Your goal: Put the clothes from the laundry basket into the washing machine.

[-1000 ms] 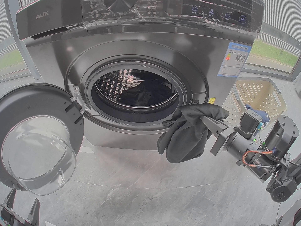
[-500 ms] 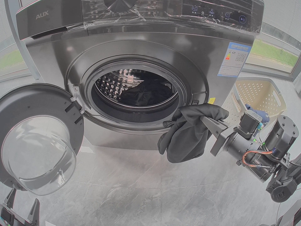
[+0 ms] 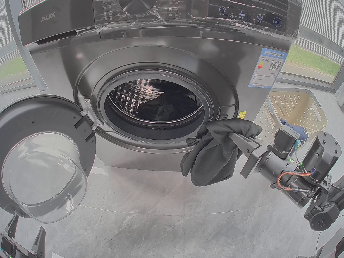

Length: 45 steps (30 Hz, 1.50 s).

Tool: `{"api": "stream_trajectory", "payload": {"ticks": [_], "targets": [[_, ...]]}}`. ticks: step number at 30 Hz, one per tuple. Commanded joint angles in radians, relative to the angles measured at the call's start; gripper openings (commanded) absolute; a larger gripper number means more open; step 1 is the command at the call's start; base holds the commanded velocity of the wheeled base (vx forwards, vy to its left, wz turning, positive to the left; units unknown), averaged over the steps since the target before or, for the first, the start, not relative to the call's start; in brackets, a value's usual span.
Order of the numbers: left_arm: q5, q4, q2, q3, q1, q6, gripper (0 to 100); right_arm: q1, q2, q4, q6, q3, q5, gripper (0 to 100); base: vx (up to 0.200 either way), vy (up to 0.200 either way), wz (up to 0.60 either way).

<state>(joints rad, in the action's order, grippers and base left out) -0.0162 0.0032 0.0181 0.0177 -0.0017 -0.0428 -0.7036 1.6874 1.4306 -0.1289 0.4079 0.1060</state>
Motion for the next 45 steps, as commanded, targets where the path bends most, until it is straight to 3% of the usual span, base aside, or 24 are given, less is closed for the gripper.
{"api": "stream_trajectory", "payload": {"ticks": [1,5,14,23,45], "targets": [[-0.001,0.0,-0.01,-0.015,0.0,0.0,100,0.0,0.001,0.001,0.0,0.0,0.0,0,-0.2,0.0,0.0],[-0.001,0.0,-0.01,-0.015,0.0,0.0,100,0.0,0.001,0.001,0.0,0.0,0.0,0,-0.2,0.0,0.0],[-0.001,0.0,-0.01,-0.015,0.0,0.0,100,0.0,0.003,0.002,0.0,-0.003,0.0,0,0.0,0.0,0.0],[-0.001,0.0,-0.01,-0.015,0.0,0.0,100,0.0,0.003,0.002,-0.001,-0.003,0.0,0,0.0,0.2,0.0],[-0.001,0.0,-0.01,-0.015,0.0,0.0,100,0.0,0.005,0.002,-0.001,-0.004,0.0,0,0.027,0.0,0.0]]}}
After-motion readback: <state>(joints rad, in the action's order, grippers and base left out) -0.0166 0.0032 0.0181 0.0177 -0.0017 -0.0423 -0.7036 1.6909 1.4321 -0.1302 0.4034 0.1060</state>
